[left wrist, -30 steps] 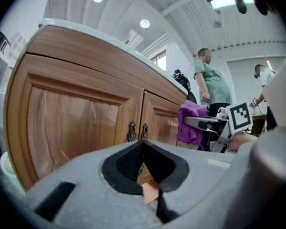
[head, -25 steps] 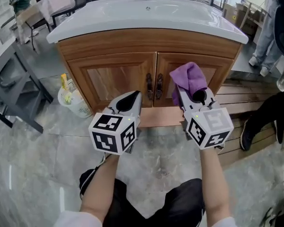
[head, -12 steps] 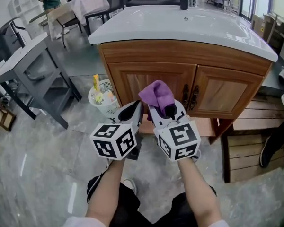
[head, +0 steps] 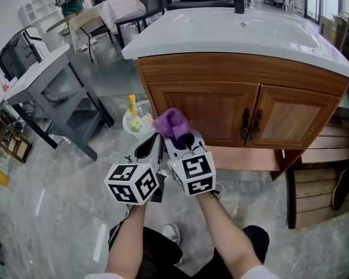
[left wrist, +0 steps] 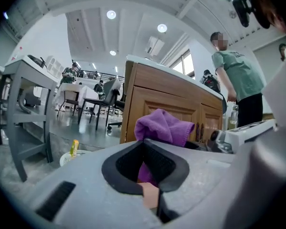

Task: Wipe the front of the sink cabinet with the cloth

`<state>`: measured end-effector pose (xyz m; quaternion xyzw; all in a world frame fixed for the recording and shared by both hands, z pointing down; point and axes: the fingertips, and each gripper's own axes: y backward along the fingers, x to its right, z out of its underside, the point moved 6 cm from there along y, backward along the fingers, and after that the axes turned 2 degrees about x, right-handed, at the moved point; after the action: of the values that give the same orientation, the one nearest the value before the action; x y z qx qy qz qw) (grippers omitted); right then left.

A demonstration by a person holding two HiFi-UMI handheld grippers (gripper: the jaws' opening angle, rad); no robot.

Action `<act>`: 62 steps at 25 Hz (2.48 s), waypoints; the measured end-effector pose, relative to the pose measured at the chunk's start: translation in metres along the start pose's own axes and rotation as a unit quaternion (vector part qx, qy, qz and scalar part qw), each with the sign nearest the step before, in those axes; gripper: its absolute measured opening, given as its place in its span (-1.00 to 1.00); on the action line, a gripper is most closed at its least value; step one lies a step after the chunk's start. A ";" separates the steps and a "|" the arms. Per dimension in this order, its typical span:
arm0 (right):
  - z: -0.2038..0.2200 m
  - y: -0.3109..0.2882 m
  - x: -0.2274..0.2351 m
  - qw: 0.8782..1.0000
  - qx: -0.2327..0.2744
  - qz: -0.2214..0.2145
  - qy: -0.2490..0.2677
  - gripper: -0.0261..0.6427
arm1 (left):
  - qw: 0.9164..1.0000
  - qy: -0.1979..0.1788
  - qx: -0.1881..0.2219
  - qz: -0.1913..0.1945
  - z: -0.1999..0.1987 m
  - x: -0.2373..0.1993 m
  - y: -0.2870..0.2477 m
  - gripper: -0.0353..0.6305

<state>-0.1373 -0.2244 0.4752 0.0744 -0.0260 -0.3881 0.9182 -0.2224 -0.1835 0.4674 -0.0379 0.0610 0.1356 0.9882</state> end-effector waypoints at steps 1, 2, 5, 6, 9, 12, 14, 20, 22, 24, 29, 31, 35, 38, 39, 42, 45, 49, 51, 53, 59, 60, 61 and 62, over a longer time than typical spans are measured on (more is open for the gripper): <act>0.002 -0.006 -0.002 1.000 0.001 -0.003 0.001 -0.69 | 1.000 -0.009 -0.002 -0.007 0.000 -0.004 0.000 -0.88; 0.004 -0.011 -0.004 1.000 0.001 -0.008 0.002 -0.69 | 1.000 -0.015 -0.004 -0.013 0.001 -0.007 -0.001 -0.88; 0.009 -0.021 -0.009 1.000 -0.006 -0.021 0.007 -0.69 | 1.000 -0.014 -0.007 -0.019 0.003 -0.018 -0.001 -0.88; 0.009 -0.024 -0.009 1.000 -0.008 -0.023 0.013 -0.69 | 1.000 -0.010 -0.007 -0.020 0.003 -0.021 -0.002 -0.88; 0.010 -0.031 -0.008 0.999 -0.012 -0.020 0.037 -0.69 | 1.000 -0.006 -0.009 -0.015 0.004 -0.026 -0.008 -0.88; 0.009 -0.032 -0.004 0.998 -0.012 -0.013 0.055 -0.69 | 1.000 0.000 -0.008 -0.004 0.003 -0.026 -0.013 -0.88; 0.008 -0.032 -0.002 0.998 -0.011 -0.009 0.057 -0.69 | 1.000 0.002 -0.006 0.000 0.001 -0.026 -0.015 -0.88; 0.009 -0.020 0.010 0.998 -0.014 0.005 0.060 -0.69 | 1.000 0.000 -0.004 0.009 -0.002 -0.018 -0.022 -0.88; 0.009 -0.013 0.016 0.998 -0.016 0.011 0.060 -0.69 | 1.000 -0.002 -0.004 0.015 -0.003 -0.011 -0.024 -0.88; 0.009 -0.006 0.022 0.998 -0.017 0.019 0.060 -0.69 | 1.000 -0.006 -0.005 0.021 -0.003 -0.004 -0.025 -0.88; 0.005 0.011 0.039 0.997 -0.019 0.044 0.059 -0.69 | 0.999 -0.012 -0.008 0.037 -0.001 0.013 -0.029 -0.88; 0.002 0.019 0.047 0.997 -0.020 0.057 0.058 -0.69 | 0.999 -0.011 -0.009 0.043 -0.001 0.019 -0.031 -0.88; -0.005 0.035 0.062 0.994 -0.023 0.080 0.064 -0.69 | 0.998 -0.008 -0.010 0.065 0.002 0.037 -0.040 -0.88; -0.008 0.047 0.071 0.993 -0.025 0.091 0.068 -0.69 | 0.996 -0.013 -0.014 0.082 0.005 0.055 -0.047 -0.88; -0.010 0.051 0.074 0.993 -0.026 0.094 0.070 -0.69 | 0.996 -0.014 -0.014 0.088 0.005 0.061 -0.050 -0.88; -0.013 0.065 0.086 0.991 -0.031 0.108 0.076 -0.69 | 0.994 -0.019 -0.013 0.111 0.005 0.082 -0.057 -0.88; -0.014 0.082 0.100 0.988 -0.037 0.126 0.082 -0.69 | 0.991 -0.024 -0.018 0.129 0.010 0.101 -0.062 -0.88; -0.019 0.096 0.108 0.986 -0.037 0.136 0.088 -0.69 | 0.990 -0.022 -0.023 0.139 0.013 0.116 -0.069 -0.88; -0.023 0.104 0.112 0.985 -0.036 0.140 0.091 -0.69 | 0.989 -0.021 -0.022 0.145 0.013 0.125 -0.071 -0.88; -0.025 0.113 0.117 0.985 -0.034 0.145 0.090 -0.69 | 0.988 -0.023 -0.021 0.151 0.014 0.134 -0.072 -0.88; -0.036 0.138 0.128 0.983 -0.028 0.158 0.088 -0.69 | 0.985 -0.026 -0.018 0.170 0.014 0.162 -0.073 -0.88; -0.038 0.142 0.130 0.983 -0.026 0.161 0.088 -0.69 | 0.984 -0.028 -0.018 0.175 0.014 0.167 -0.073 -0.88; -0.040 0.146 0.132 0.982 -0.025 0.164 0.088 -0.69 | 0.983 -0.030 -0.018 0.178 0.015 0.171 -0.074 -0.88; -0.042 0.151 0.135 0.981 -0.025 0.168 0.088 -0.69 | 0.983 -0.031 -0.018 0.182 0.016 0.175 -0.074 -0.88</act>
<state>0.0684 -0.2129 0.4560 0.0801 0.0522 -0.2205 0.9707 -0.0328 -0.2068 0.4645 -0.0395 0.0338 0.3155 0.9475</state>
